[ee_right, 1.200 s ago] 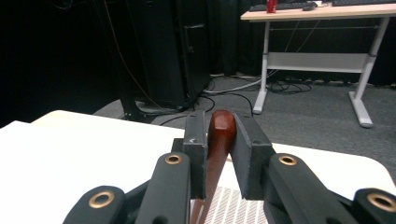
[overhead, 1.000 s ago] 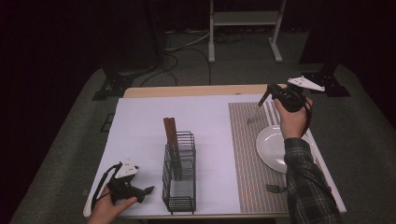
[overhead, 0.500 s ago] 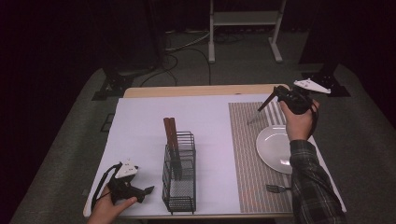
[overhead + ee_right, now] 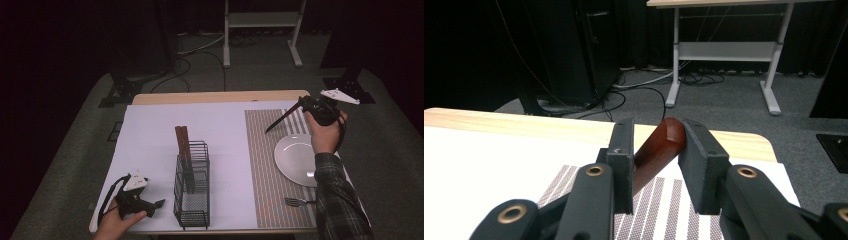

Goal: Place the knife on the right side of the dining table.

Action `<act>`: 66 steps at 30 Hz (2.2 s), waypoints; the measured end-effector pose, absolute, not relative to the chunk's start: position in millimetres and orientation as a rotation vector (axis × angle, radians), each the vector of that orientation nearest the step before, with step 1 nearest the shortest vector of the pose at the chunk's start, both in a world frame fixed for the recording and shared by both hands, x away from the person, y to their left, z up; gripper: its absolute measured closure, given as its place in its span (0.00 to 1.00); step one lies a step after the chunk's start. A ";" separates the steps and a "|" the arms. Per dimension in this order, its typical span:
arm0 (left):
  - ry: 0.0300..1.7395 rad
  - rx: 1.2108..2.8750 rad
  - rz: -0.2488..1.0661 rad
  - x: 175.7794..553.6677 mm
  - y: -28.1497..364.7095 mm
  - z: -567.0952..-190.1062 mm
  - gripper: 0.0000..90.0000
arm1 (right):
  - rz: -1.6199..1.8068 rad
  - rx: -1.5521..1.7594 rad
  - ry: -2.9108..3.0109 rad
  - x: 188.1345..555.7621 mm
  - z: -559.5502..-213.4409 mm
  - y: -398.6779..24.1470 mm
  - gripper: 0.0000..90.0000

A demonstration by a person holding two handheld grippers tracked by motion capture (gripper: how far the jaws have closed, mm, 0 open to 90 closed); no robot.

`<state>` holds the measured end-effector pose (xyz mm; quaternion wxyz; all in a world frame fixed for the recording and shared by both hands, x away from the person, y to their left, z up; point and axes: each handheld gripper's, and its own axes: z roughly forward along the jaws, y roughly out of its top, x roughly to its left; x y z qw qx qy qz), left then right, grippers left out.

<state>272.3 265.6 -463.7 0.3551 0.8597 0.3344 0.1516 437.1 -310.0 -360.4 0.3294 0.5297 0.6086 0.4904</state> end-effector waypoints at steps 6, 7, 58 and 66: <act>0.864 2.222 0.392 272.3 265.6 -463.7 0.00 | 1.263 1.407 1.584 436.5 -365.8 -316.0 0.72; 0.864 2.222 0.392 272.3 265.6 -463.7 0.00 | 1.256 1.417 1.582 436.6 -368.0 -318.6 0.71; 0.864 2.222 0.392 272.4 265.7 -463.7 0.00 | 1.144 1.698 1.616 448.5 -430.3 -360.0 0.41; 0.864 2.222 0.392 272.4 265.7 -463.7 0.00 | 1.128 1.743 1.624 450.0 -436.3 -363.2 0.39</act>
